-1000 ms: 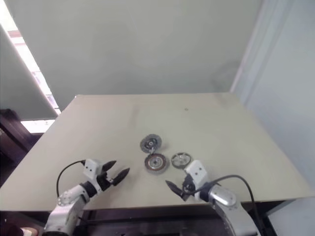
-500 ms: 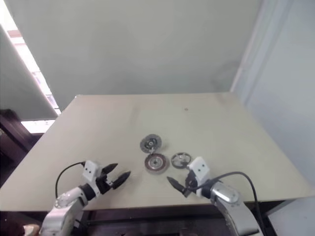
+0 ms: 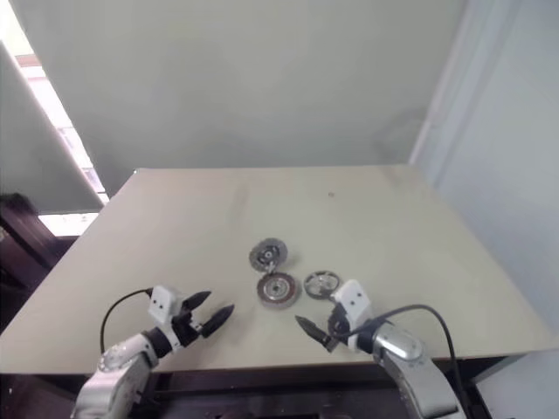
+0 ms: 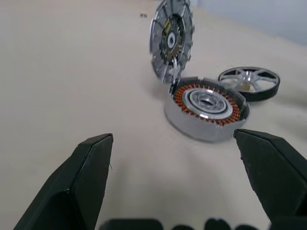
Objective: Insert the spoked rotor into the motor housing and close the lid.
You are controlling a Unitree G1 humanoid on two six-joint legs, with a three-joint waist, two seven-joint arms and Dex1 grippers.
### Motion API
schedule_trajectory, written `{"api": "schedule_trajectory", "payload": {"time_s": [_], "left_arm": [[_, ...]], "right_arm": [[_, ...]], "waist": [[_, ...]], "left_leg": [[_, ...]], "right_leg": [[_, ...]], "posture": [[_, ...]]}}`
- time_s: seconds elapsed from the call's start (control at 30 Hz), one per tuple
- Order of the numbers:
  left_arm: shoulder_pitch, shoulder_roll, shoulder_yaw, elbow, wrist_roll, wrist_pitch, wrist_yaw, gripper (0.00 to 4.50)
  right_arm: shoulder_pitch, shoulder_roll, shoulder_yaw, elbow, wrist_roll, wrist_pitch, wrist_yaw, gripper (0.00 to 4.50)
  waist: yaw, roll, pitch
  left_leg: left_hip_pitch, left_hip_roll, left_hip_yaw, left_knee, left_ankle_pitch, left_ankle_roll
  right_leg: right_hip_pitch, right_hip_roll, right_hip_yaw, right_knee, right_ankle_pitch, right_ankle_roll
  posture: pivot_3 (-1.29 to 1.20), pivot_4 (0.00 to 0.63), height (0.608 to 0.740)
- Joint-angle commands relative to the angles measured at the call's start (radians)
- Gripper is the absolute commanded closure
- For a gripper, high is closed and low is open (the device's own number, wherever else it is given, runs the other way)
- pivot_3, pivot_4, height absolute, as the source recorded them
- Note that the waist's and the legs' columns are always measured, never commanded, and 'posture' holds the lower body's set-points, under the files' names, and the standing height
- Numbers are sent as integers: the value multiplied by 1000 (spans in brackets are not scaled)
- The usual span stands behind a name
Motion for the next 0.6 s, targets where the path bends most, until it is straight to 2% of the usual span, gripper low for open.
{"api": "schedule_trajectory", "payload": {"time_s": [0.03, 0.6], "left_arm": [[-4, -2, 0, -19, -11, -22, -3, 50], [-6, 0, -22, -15, -4, -19, -13, 50]], "right_arm": [[-15, -10, -15, -28, 5, -15, 2, 0], [5, -11, -10, -38, 0, -12, -7, 0]], "waist": [[-1, 0, 0], [-1, 0, 0]], "left_leg": [[0, 0, 0, 0, 0, 0], [0, 0, 0, 0, 0, 0]], "right_leg": [[-1, 0, 0, 0, 0, 0], [0, 0, 0, 0, 0, 0]], "posture": [[0, 0, 740], [0, 0, 740]]}}
